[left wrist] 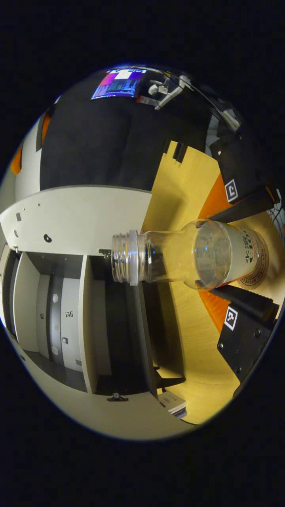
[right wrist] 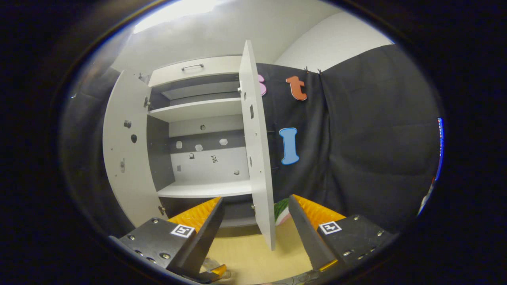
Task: Grasp the bottle in the cabinet with the left hand and place it on the coaster, then close the right door with the right hand and the left door with the left hand.
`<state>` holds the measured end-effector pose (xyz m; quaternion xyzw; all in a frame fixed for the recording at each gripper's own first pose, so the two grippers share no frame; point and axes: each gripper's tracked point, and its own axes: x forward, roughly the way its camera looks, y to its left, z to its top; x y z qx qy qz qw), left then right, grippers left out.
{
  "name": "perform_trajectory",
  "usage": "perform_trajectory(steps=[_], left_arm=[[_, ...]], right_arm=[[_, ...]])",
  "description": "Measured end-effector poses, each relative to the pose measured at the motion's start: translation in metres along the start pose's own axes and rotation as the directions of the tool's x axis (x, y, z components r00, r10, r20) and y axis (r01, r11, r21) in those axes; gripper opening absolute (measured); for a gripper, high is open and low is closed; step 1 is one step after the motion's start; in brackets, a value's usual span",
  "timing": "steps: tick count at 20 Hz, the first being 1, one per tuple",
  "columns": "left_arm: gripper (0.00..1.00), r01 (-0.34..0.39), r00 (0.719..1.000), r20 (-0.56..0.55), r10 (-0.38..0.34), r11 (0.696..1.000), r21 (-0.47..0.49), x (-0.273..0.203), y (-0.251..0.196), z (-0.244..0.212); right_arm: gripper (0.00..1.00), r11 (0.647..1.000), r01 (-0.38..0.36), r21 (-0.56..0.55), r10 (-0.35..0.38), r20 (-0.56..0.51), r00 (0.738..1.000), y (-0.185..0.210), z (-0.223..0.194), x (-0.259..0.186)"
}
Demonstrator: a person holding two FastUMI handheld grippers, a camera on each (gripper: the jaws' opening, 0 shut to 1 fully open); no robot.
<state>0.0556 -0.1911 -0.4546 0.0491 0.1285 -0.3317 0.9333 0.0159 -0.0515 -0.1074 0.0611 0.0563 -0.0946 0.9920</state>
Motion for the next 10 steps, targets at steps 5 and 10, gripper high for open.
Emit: perform_trajectory(steps=[5, 10], left_arm=[[0.81, 0.021, 1.000, 0.017, -0.022, 0.998, 0.063, -0.004, -0.004, -0.018], [0.83, 0.029, 1.000, 0.009, -0.029, 0.996, 0.083, -0.004, 0.000, -0.023]], right_arm=[[0.99, 1.000, 0.020, -0.014, -0.020, -0.049, 0.999, -0.009, -0.022, -0.008], [0.99, 1.000, 0.017, -0.024, -0.018, -0.049, 0.999, -0.015, -0.029, -0.020]])
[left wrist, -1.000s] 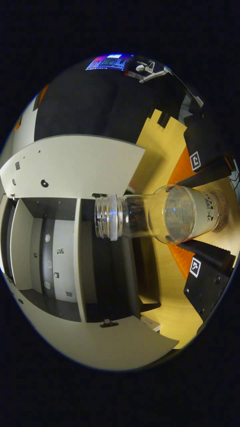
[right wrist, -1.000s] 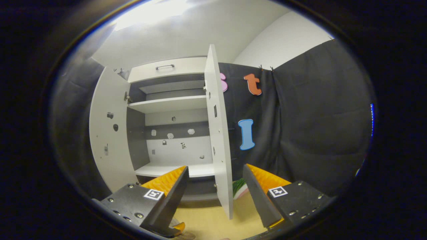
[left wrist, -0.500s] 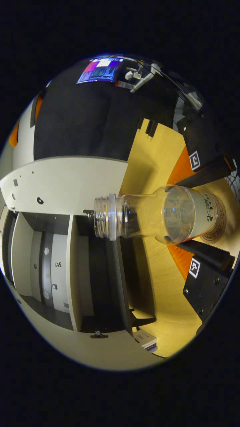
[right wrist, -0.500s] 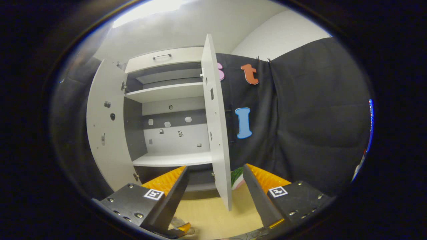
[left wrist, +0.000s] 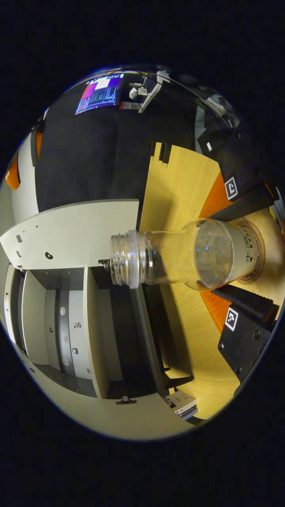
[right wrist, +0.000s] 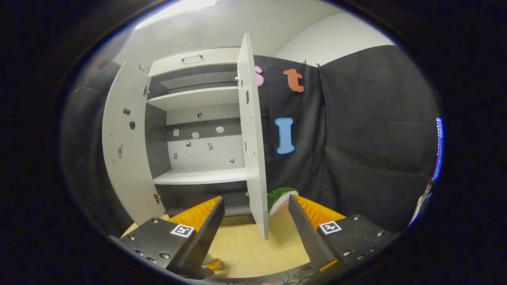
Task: Grasp the bottle in the cabinet with the left hand and place it on the coaster, then close the right door with the right hand and the left door with the left hand.
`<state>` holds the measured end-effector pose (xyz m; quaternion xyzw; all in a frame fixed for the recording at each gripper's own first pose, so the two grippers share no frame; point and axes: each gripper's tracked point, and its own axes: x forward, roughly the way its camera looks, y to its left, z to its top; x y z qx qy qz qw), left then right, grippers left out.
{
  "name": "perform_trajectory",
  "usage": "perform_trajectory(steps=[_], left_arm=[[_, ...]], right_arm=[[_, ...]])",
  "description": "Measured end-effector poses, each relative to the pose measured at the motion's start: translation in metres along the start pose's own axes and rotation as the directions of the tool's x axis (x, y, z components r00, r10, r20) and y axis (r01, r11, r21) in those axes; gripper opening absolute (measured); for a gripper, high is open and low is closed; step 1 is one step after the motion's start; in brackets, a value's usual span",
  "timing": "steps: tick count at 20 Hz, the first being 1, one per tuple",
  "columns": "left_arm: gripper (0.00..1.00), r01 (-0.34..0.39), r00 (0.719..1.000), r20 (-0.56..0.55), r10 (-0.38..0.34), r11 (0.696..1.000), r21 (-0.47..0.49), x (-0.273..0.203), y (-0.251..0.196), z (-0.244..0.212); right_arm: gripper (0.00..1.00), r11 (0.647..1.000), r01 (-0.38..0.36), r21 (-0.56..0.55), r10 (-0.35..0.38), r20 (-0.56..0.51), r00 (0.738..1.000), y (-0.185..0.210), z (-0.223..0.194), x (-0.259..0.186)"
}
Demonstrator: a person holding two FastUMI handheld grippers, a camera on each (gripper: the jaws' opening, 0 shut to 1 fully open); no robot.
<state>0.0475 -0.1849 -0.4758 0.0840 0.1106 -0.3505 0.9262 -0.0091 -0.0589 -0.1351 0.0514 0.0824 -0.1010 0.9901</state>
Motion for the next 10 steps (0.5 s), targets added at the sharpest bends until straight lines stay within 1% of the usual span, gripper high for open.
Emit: perform_trajectory(steps=[3, 4, 5, 6, 7, 8, 10], left_arm=[[0.87, 0.001, 1.000, -0.027, 0.000, 1.000, 0.021, -0.006, 0.002, -0.004], [0.90, 0.002, 1.000, -0.029, -0.001, 1.000, 0.022, -0.007, 0.003, 0.000], [0.93, 0.001, 1.000, -0.029, 0.000, 1.000, 0.024, -0.008, 0.003, 0.003], [0.97, 0.006, 1.000, -0.027, -0.005, 1.000, 0.028, -0.011, 0.003, 0.009], [0.99, 0.010, 1.000, -0.021, -0.009, 0.999, 0.037, -0.012, 0.002, 0.018], [0.99, 0.011, 1.000, -0.027, -0.010, 0.999, 0.036, -0.015, 0.002, 0.027], [0.99, 0.025, 0.999, -0.033, -0.025, 1.000, 0.006, -0.024, -0.001, 0.046]], right_arm=[[0.99, 1.000, 0.020, 0.004, -0.020, -0.007, 1.000, -0.012, -0.004, -0.006], [0.94, 1.000, 0.028, 0.013, -0.028, -0.008, 1.000, -0.016, -0.005, -0.009], [0.99, 0.999, 0.034, 0.022, -0.034, -0.007, 0.999, -0.020, -0.005, -0.010], [0.99, 0.999, 0.043, 0.031, -0.043, -0.008, 0.999, -0.025, -0.006, -0.012], [0.98, 0.998, 0.053, 0.038, -0.052, -0.005, 0.999, -0.030, -0.004, -0.014], [0.98, 0.997, 0.060, 0.044, -0.060, 0.000, 0.998, -0.033, -0.003, -0.016], [0.98, 0.996, 0.074, 0.047, -0.075, 0.014, 0.997, -0.046, 0.003, -0.020]])
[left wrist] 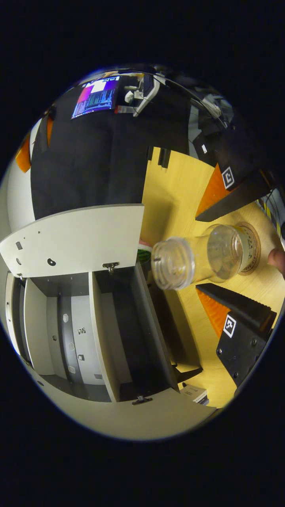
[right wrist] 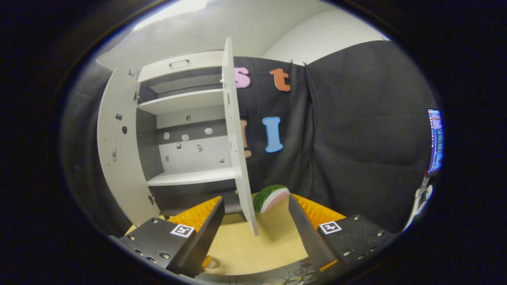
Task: Grasp the bottle in the cabinet with the left hand and place it on the coaster, then close the right door with the right hand and the left door with the left hand.
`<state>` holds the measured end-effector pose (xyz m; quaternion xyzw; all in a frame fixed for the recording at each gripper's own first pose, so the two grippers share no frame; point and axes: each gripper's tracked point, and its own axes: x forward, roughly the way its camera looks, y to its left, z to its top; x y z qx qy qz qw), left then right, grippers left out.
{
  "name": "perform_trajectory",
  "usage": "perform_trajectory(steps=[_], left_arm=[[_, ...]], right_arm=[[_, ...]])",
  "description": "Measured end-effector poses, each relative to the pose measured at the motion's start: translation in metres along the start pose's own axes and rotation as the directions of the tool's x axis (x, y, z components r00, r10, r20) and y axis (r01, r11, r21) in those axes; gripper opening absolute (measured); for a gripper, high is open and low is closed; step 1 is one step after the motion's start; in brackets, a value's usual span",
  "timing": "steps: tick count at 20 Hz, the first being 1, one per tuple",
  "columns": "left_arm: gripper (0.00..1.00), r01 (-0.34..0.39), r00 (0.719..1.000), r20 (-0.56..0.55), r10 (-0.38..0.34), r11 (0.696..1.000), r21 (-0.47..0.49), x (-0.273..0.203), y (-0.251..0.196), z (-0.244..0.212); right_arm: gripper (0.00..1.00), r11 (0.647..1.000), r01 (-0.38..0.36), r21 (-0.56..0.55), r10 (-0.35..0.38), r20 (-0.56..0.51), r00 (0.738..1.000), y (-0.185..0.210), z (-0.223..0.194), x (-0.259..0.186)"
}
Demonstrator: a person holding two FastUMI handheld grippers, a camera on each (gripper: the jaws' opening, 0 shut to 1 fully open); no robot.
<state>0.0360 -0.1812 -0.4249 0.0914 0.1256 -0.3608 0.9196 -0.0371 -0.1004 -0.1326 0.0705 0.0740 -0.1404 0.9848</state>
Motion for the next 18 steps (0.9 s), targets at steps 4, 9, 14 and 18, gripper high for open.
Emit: perform_trajectory(steps=[4, 9, 14, 18], left_arm=[[0.99, 0.020, 0.999, 0.028, -0.018, 0.998, -0.066, -0.021, 0.002, 0.066], [0.99, 0.049, 0.995, 0.092, -0.041, 0.995, -0.089, -0.040, 0.002, 0.165], [0.98, 0.013, 0.990, 0.141, 0.007, 0.990, -0.138, -0.048, 0.014, 0.258], [0.98, -0.048, 0.987, 0.141, 0.070, 0.987, -0.155, -0.055, 0.037, 0.318]], right_arm=[[0.99, 0.999, -0.028, 0.045, 0.027, 0.008, 1.000, -0.013, 0.016, -0.003], [0.98, 1.000, 0.017, 0.013, -0.018, 0.059, 0.998, -0.047, 0.048, 0.001], [0.98, 1.000, 0.019, -0.025, -0.017, 0.091, 0.996, -0.075, 0.089, 0.036], [0.98, 0.999, 0.030, -0.016, -0.028, 0.087, 0.996, -0.107, 0.133, 0.100]])
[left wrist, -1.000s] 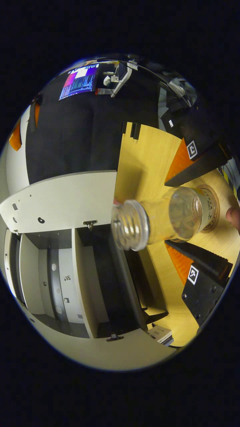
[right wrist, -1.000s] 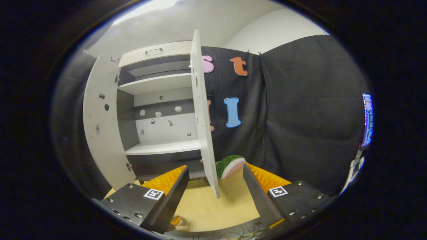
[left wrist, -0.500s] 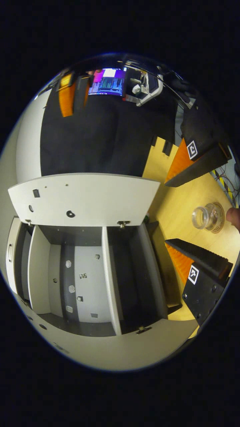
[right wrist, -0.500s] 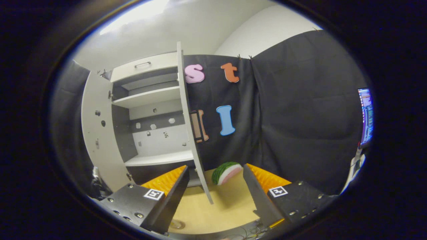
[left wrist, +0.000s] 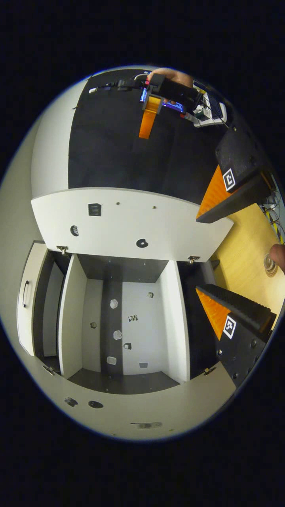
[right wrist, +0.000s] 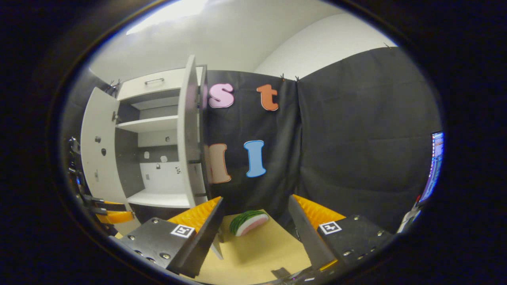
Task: Grasp the bottle in the cabinet with the left hand and place it on the coaster, then close the right door with the right hand and the left door with the left hand.
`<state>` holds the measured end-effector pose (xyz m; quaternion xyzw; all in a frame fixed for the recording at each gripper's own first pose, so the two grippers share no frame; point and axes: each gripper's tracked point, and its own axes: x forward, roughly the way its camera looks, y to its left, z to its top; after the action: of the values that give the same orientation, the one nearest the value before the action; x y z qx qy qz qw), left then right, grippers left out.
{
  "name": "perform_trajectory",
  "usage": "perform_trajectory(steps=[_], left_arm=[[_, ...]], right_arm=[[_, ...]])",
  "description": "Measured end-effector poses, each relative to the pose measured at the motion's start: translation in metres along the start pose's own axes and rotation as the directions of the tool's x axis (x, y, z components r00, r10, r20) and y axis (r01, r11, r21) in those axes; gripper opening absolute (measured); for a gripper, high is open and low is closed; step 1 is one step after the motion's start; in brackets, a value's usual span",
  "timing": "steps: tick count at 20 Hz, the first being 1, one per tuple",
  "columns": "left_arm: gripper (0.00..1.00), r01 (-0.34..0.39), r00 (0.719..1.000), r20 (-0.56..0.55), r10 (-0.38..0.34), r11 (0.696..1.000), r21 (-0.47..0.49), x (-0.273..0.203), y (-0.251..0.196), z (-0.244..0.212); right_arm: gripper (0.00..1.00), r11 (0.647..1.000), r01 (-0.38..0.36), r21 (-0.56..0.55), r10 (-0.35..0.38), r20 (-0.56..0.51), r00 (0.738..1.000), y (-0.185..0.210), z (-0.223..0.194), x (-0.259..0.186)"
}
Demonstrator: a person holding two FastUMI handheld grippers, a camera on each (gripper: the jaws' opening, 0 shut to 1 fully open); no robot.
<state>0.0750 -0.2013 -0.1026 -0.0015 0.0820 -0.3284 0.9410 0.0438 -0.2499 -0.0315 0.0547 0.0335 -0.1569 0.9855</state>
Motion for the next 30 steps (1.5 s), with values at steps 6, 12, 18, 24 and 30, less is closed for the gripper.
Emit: perform_trajectory(steps=[6, 12, 18, 24, 30], left_arm=[[0.96, -0.068, 0.997, 0.049, 0.067, 0.998, 0.004, -0.023, 0.023, 0.060], [0.96, -0.170, 0.981, 0.091, 0.170, 0.985, -0.013, -0.073, 0.055, 0.092], [0.96, -0.253, 0.959, 0.125, 0.253, 0.967, -0.017, -0.127, 0.081, 0.100], [0.96, -0.306, 0.943, 0.115, 0.311, 0.950, -0.060, -0.168, 0.100, 0.091], [0.97, -0.338, 0.934, 0.103, 0.343, 0.939, -0.061, -0.180, 0.111, 0.086]], right_arm=[[0.96, 1.000, -0.029, -0.011, 0.028, -0.015, 0.999, -0.005, 0.045, 0.095], [0.98, 0.990, -0.136, -0.047, 0.134, -0.034, 0.990, 0.028, 0.047, 0.135], [0.98, 0.973, -0.224, -0.052, 0.220, -0.079, 0.972, 0.076, 0.019, 0.157], [0.94, 0.953, -0.284, -0.108, 0.276, -0.084, 0.958, 0.105, 0.007, 0.155], [0.93, 0.956, -0.270, -0.118, 0.261, -0.084, 0.962, 0.110, 0.007, 0.149]])
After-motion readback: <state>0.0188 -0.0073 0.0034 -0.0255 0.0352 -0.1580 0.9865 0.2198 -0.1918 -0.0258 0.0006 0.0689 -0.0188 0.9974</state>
